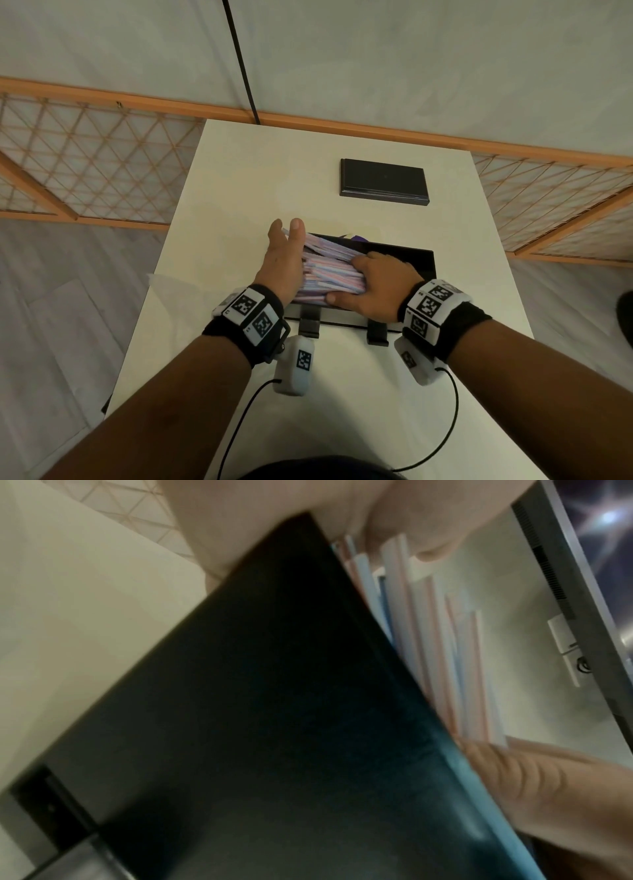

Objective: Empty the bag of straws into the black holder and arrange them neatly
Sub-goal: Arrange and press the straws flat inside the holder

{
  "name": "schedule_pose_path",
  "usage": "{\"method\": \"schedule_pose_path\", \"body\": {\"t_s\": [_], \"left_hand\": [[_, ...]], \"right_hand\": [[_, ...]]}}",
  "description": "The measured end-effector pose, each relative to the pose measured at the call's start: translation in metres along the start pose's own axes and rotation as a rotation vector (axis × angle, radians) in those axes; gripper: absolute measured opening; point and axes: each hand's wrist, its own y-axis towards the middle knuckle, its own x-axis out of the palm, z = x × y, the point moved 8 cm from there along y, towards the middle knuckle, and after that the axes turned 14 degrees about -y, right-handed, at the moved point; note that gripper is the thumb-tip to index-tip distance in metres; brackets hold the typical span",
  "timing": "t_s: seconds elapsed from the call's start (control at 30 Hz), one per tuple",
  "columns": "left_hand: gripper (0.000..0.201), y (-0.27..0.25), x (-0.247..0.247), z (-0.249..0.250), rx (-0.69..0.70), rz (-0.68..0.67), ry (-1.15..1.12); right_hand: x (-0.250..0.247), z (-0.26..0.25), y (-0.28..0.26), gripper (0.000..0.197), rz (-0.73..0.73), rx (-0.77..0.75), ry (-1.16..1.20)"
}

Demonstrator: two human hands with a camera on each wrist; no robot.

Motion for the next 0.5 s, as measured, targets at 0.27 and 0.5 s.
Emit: {"method": "schedule_pose_path", "body": {"t_s": [0.27,0.5], "left_hand": [[0.078,0.001,-0.002,0.000,0.044,0.035,0.252],[0.080,-0.002,-0.002,0.004,0.185,0.092,0.367]], "right_hand": [[-0.001,-0.004,0.014,0.073,-0.251,-0.067,0.125],[0.003,-0.008,0.015,0.075,-0.337,-0.036,0.086]]}}
